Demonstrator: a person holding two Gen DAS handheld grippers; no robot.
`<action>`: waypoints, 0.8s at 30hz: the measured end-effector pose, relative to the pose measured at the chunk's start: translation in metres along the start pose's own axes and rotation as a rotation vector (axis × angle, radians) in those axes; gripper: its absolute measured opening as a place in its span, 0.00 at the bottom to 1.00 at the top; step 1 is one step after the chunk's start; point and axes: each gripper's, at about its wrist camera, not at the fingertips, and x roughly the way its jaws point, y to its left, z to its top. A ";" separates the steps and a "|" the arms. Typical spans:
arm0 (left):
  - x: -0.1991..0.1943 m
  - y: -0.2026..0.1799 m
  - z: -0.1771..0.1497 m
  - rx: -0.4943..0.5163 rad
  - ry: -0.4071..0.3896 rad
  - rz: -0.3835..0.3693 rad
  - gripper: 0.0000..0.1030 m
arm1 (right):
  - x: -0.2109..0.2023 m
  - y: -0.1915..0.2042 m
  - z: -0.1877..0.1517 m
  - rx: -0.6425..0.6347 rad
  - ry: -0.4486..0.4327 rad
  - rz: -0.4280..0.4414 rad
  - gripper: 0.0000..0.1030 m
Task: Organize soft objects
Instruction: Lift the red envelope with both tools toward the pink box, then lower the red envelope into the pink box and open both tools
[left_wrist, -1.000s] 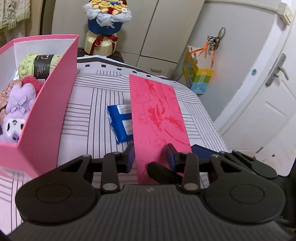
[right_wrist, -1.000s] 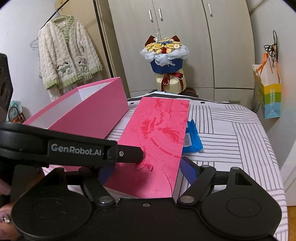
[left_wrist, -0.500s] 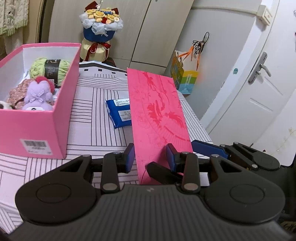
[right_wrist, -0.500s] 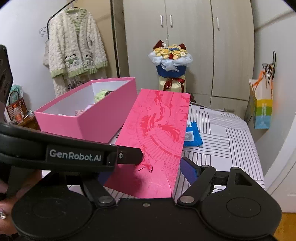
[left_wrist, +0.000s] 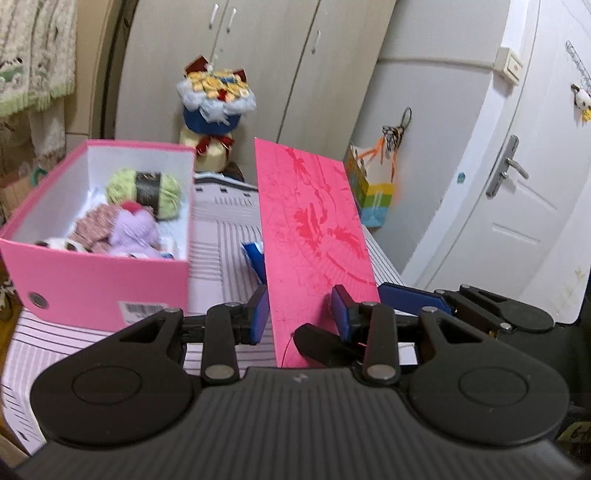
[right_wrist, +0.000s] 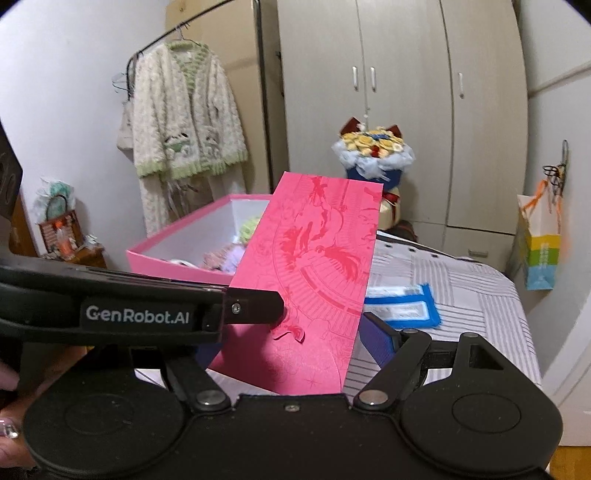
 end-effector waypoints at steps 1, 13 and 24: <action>-0.003 0.003 0.002 -0.001 -0.007 0.003 0.34 | 0.001 0.003 0.003 -0.007 -0.006 0.005 0.80; -0.020 0.051 0.050 -0.011 -0.072 0.077 0.34 | 0.040 0.040 0.053 -0.091 -0.083 0.080 0.80; 0.011 0.115 0.079 -0.080 -0.075 0.189 0.35 | 0.119 0.055 0.079 -0.091 -0.075 0.197 0.80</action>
